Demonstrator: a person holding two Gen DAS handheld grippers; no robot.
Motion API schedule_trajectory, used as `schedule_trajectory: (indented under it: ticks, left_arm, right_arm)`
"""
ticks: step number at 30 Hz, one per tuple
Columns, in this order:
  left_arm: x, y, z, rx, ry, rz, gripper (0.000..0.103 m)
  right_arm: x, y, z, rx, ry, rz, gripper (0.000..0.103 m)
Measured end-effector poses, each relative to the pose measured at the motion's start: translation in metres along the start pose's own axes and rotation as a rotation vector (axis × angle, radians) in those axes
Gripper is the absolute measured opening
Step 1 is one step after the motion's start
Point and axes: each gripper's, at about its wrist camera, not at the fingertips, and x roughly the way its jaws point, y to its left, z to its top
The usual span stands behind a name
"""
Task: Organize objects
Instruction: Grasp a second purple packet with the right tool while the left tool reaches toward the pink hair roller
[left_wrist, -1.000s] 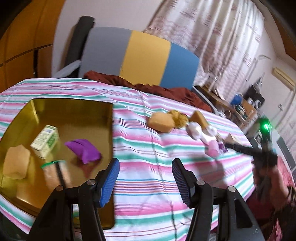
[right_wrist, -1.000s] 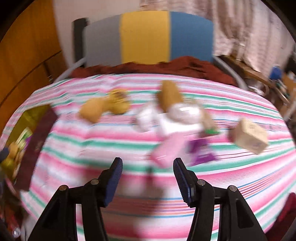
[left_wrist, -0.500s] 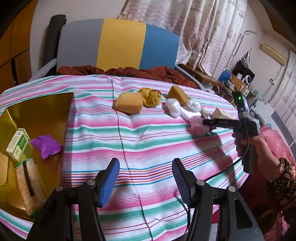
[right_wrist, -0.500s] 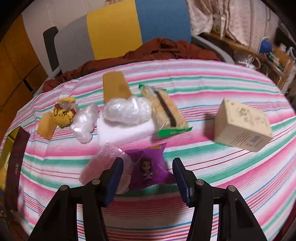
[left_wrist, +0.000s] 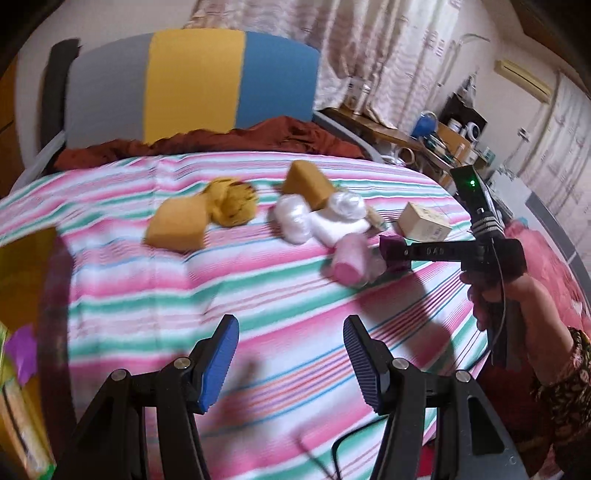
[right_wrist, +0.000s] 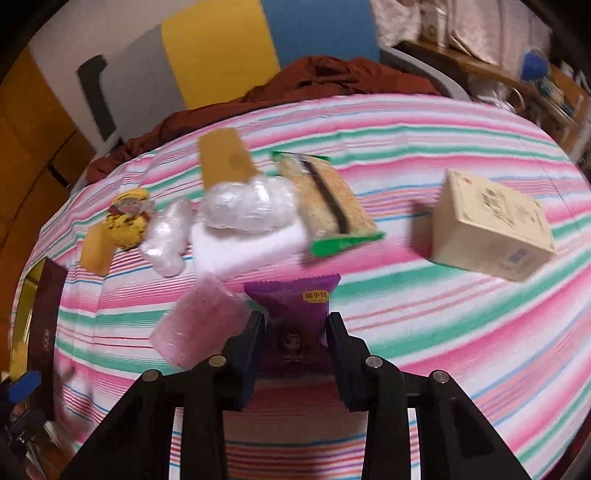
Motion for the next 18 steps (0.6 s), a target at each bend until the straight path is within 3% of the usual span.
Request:
schedule_trajectory:
  ticks: [3, 9, 14, 18]
  left_arm:
    - [0.022, -0.018, 0.015, 0.052, 0.031, -0.029, 0.06]
    - [0.072, -0.051, 0.039, 0.136, 0.092, -0.073, 0.06]
    - [0.112, -0.065, 0.049, 0.166, 0.159, -0.075, 0.06]
    - [0.124, -0.075, 0.052, 0.211, 0.164, -0.073, 0.06]
  right_arm:
    - [-0.002, -0.008, 0.0, 0.006, 0.017, -0.047, 0.035]
    - [0.004, -0.016, 0.0, 0.024, 0.053, -0.046, 0.038]
    - [0.0, -0.025, 0.001, 0.058, 0.038, -0.045, 0.034]
    - [-0.001, -0.03, 0.003, 0.084, 0.039, -0.032, 0.034]
